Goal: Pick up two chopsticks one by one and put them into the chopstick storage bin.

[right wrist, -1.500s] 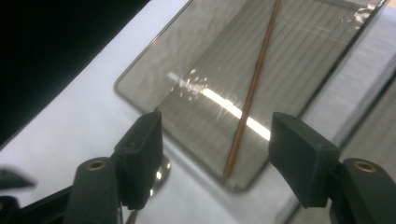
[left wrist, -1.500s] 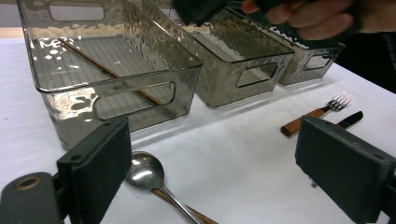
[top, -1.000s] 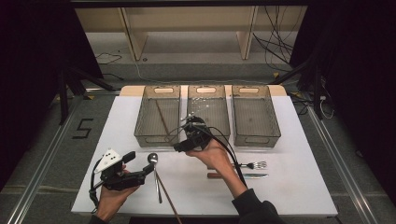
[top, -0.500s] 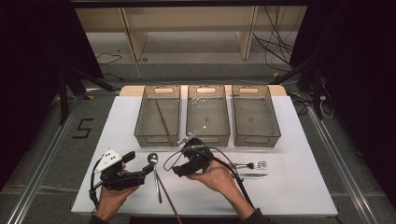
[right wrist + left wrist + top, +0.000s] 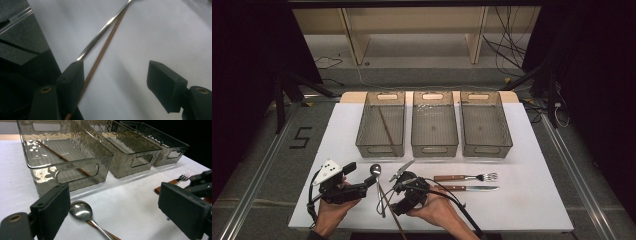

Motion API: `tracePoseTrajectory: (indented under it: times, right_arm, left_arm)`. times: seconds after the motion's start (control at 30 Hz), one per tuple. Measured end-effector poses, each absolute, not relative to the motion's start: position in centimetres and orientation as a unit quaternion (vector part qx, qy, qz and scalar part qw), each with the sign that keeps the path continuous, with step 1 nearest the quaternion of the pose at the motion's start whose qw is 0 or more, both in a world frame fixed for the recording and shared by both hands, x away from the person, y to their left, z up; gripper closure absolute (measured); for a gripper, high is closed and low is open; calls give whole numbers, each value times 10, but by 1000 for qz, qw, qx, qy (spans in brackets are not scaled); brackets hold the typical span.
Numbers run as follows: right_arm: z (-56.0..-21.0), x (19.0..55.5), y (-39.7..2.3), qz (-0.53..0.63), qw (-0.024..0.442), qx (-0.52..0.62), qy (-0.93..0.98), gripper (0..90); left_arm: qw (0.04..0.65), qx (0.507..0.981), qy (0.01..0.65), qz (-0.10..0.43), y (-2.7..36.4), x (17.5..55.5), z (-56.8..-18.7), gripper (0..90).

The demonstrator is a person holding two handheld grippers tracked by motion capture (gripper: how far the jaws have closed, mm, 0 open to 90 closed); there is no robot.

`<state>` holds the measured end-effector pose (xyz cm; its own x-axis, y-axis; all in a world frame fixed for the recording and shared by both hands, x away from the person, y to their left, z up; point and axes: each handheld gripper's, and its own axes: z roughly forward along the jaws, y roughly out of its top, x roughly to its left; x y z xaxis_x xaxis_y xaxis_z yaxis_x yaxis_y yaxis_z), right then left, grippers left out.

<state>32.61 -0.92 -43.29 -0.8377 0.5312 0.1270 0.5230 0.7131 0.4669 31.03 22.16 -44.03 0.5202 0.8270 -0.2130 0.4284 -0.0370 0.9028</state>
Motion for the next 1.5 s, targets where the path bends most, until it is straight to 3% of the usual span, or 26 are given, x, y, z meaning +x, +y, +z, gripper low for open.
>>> tracePoseTrajectory:
  times: [0.97, 1.5]
  right_arm:
    - [-467, 307, 17, 157, 26, 236, 959, 354]
    - [-462, 321, 4, 128, 24, 249, 960, 617]
  left_arm:
    - [527, 695, 451, 190, 221, 310, -440, 104]
    - [527, 695, 451, 189, 221, 310, -441, 104]
